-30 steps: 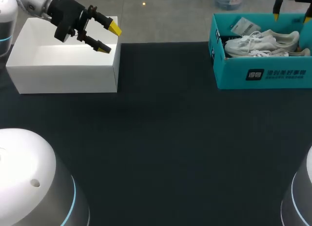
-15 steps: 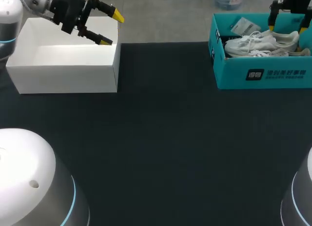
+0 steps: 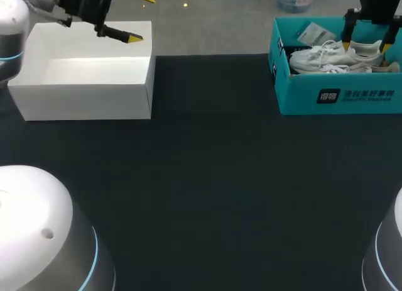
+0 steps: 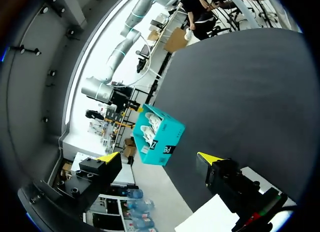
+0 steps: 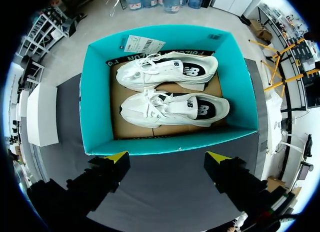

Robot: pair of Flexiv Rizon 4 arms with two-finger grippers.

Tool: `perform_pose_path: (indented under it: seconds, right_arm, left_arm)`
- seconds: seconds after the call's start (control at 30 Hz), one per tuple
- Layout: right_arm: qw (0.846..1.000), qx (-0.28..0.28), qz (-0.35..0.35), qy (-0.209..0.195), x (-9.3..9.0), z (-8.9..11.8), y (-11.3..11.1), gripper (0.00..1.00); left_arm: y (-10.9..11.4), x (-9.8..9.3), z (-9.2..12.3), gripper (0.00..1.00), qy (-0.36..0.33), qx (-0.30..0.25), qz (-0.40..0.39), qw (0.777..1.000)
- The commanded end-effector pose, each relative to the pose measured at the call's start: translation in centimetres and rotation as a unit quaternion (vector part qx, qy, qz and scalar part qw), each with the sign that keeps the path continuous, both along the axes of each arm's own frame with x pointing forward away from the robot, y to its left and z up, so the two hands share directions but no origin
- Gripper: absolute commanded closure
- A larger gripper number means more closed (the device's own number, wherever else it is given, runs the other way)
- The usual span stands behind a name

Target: Take the shoe out of the shoebox, open the shoe tongue, remove and reinsert the insole, then place the shoe into the shoebox

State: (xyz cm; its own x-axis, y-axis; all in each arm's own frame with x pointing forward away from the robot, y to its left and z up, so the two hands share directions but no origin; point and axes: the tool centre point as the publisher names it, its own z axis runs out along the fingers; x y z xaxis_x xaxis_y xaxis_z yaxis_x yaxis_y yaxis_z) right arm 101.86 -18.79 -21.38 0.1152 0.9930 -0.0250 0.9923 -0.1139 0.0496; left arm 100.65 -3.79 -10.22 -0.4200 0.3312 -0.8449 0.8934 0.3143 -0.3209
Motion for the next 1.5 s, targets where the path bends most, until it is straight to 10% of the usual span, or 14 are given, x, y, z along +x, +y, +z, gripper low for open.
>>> perform_pose_path:
  seconds: [0.03, 0.27, 0.43, 0.77, 1.2, 1.5]
  right_arm:
    - [1.0, 0.001, 0.0, -0.005, -0.5, 0.0, -0.1, 0.0]
    - [1.0, 0.001, 0.0, -0.005, -0.5, 0.0, -0.1, 0.0]
    - [1.0, 0.001, 0.0, -0.005, -0.5, 0.0, -0.1, 0.0]
    - [1.0, 0.001, 0.0, -0.005, -0.5, 0.0, -0.1, 0.0]
    - [1.0, 0.001, 0.0, -0.005, -0.5, 0.0, -0.1, 0.0]
    - [1.0, 0.003, -0.016, -0.011, -1.4, 0.2, -1.1, 0.0]
  left_arm:
    - [-0.2, -1.4, -0.3, 0.0, 0.04, -0.005, 0.245, 0.969]
    - [-0.2, -1.4, -0.3, 0.0, 0.04, -0.005, 0.245, 0.969]
    - [-2.0, 0.5, 1.1, 0.0, 0.155, 0.04, 0.389, 0.907]
    - [-1.7, 5.0, -0.3, 0.0, 0.34, 0.12, 0.658, 0.661]
    - [3.6, 3.9, -2.1, 0.0, 0.414, -0.079, 0.831, 0.362]
    - [6.3, 4.6, -3.2, 0.0, 0.41, -0.14, 0.873, 0.223]
